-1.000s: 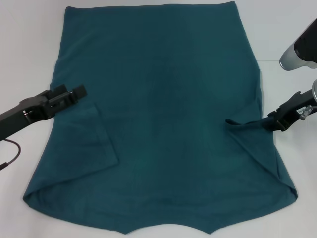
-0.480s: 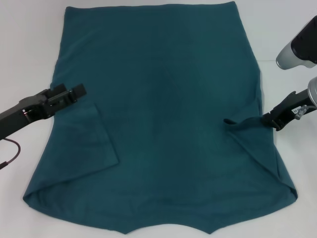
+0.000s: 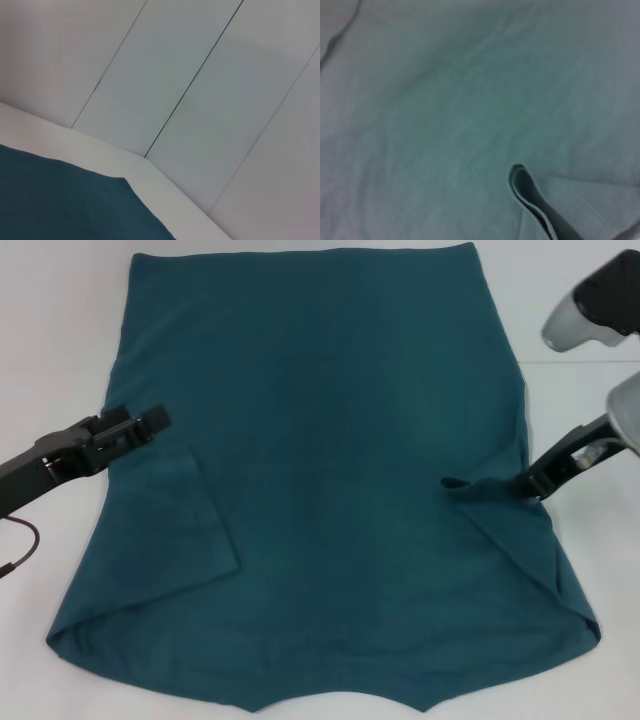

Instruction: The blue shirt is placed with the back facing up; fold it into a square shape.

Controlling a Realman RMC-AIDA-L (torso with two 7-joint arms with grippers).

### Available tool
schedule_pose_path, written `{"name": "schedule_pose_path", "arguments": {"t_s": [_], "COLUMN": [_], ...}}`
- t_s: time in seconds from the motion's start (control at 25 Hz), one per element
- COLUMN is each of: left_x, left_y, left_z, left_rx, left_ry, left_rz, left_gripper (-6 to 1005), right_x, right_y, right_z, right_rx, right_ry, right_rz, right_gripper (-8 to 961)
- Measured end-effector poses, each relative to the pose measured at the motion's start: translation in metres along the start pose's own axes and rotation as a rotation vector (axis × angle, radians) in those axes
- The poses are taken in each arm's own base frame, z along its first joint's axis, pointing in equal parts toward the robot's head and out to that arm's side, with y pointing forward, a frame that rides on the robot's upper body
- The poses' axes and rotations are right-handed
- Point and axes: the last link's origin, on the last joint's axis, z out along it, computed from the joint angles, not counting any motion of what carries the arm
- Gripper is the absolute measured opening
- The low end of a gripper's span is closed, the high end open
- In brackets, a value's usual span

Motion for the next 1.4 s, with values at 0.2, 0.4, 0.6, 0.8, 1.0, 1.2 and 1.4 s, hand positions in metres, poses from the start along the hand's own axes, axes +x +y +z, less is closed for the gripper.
{"name": "schedule_pose_path", "arguments": {"t_s": [0.2,0.4,0.6,0.8,1.0,1.2,1.4], "left_x": [-0.001,-0.001,-0.001,-0.001,-0.001,-0.001,-0.003], "left_y": [0.000,0.000,0.000,0.000,-0.001,-0.002,-0.003], "left_z": [-0.001,-0.001,-0.001,-0.001,-0.001,-0.001,-0.001], "left_rx": [0.002,0.003,0.003,0.003,0.003,0.011,0.020], "left_ry": [0.000,0.002,0.002,0.002,0.002,0.004,0.003], "left_rz": [-0.002,-0.004,-0.004,-0.004,-0.004,-0.004,-0.015], "left_gripper": [905,905,906,906,906,906,906], "right_x": [-0.009,-0.016,-0.019,-0.025,-0.029,-0.027,-0.026], "right_y": [0.014,0.029,0.034,0.033,0.039,0.045,0.044], "right_z": [0.010,0.018,0.022,0.023,0.024,0.030,0.031], "right_rx": [-0.031,-0.060,-0.063,-0.055,-0.085,-0.105,-0.106], "right_ry": [0.015,0.029,0.029,-0.008,-0.034,-0.006,-0.003], "right_rz": [0.013,0.006,0.007,0.047,0.055,0.044,0.058], "right_gripper": [44,55,67,78,89,101,112]}}
